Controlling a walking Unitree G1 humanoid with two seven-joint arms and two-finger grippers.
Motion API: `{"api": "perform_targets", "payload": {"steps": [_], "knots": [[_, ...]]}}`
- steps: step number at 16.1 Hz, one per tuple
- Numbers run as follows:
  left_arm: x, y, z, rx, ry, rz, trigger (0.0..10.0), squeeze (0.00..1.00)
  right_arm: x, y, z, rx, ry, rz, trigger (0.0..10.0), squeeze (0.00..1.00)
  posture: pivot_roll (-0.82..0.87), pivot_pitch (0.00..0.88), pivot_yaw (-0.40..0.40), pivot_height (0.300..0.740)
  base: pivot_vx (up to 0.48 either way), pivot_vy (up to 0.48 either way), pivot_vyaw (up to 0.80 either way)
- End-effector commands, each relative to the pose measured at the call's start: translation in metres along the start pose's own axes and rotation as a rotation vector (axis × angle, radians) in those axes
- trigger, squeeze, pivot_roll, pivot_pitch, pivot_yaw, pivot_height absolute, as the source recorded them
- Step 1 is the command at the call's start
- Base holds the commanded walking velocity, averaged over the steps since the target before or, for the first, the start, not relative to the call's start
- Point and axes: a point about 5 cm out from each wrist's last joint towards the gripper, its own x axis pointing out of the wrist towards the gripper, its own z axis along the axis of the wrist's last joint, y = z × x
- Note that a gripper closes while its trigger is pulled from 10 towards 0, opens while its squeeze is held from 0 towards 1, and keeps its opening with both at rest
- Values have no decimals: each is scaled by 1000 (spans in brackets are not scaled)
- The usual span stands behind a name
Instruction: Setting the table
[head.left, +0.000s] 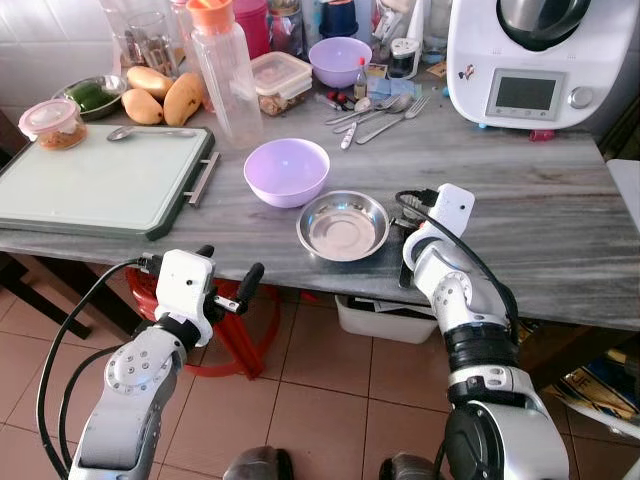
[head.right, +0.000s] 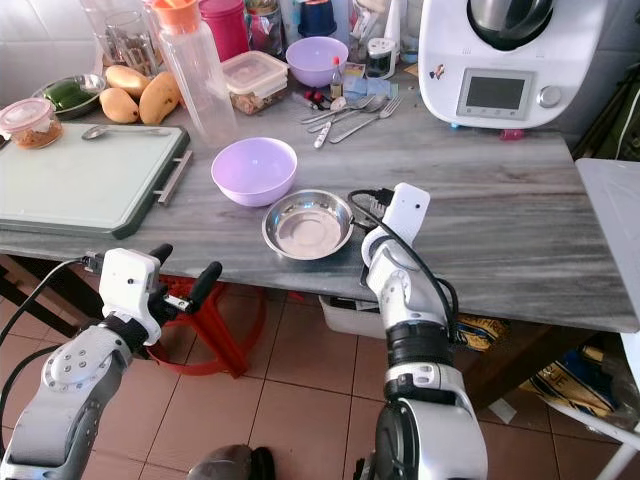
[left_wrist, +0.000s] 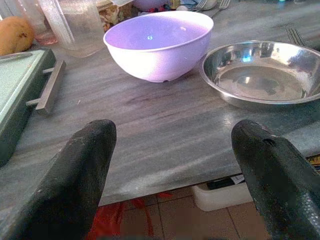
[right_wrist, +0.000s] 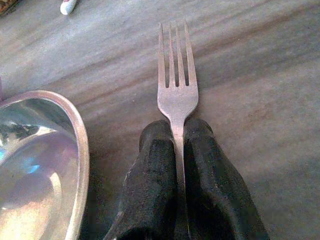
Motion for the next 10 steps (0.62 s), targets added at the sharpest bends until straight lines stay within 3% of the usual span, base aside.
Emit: {"api": "perform_targets", "payload": {"steps": [1, 10], "knots": [[2, 0, 3, 8, -5, -4, 10000, 0, 1, 7, 4, -12, -13, 0, 10000, 0, 29, 54, 77, 740, 0, 0, 0], [4, -2, 4, 5, -9, -8, 10000, 0, 8, 13, 3, -26, -11, -16, 10000, 0, 28, 50, 75, 740, 0, 0, 0]]}}
